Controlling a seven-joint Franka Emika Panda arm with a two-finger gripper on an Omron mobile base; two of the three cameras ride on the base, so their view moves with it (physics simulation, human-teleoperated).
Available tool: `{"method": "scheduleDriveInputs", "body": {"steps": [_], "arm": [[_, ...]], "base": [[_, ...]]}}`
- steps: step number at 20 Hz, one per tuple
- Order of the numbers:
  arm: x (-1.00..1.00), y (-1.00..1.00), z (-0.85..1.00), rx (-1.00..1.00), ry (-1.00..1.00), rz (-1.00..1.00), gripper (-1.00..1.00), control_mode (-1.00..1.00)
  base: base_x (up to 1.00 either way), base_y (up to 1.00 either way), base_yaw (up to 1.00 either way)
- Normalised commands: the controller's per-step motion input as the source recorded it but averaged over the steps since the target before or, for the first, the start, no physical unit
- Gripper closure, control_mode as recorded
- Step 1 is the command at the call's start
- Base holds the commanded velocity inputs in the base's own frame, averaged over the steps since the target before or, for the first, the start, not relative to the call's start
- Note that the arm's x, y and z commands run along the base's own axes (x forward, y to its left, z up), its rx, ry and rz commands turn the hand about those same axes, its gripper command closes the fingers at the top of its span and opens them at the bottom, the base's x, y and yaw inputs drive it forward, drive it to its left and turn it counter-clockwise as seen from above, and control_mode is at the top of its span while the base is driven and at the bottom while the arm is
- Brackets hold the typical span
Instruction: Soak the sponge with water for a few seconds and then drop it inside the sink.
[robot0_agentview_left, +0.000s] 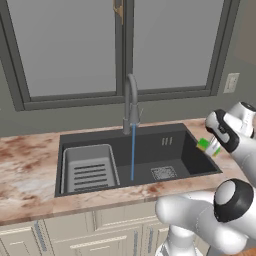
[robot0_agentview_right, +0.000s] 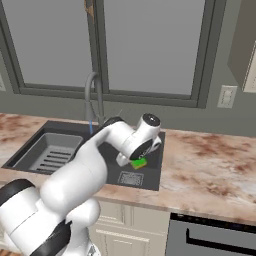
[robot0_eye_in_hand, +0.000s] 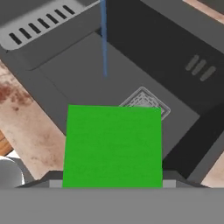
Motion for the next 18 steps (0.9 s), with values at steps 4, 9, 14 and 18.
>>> {"method": "scheduleDriveInputs", "body": {"steps": [4, 9, 14, 18], "arm": [[0.00, 0.21, 0.00, 0.07, -0.06, 0.12, 1.00, -1.00], [0.01, 0.21, 0.02, 0.09, -0.01, 0.13, 1.00, -1.00], [0.00, 0.27, 0.00, 0.07, 0.01, 0.15, 1.00, -1.00], [0.00, 0.34, 0.00, 0.04, 0.02, 0.16, 1.00, -1.00]], "base": [[0.00, 0.00, 0.00], [0.00, 0.00, 0.00], [0.00, 0.00, 0.00], [0.00, 0.00, 0.00]]}}
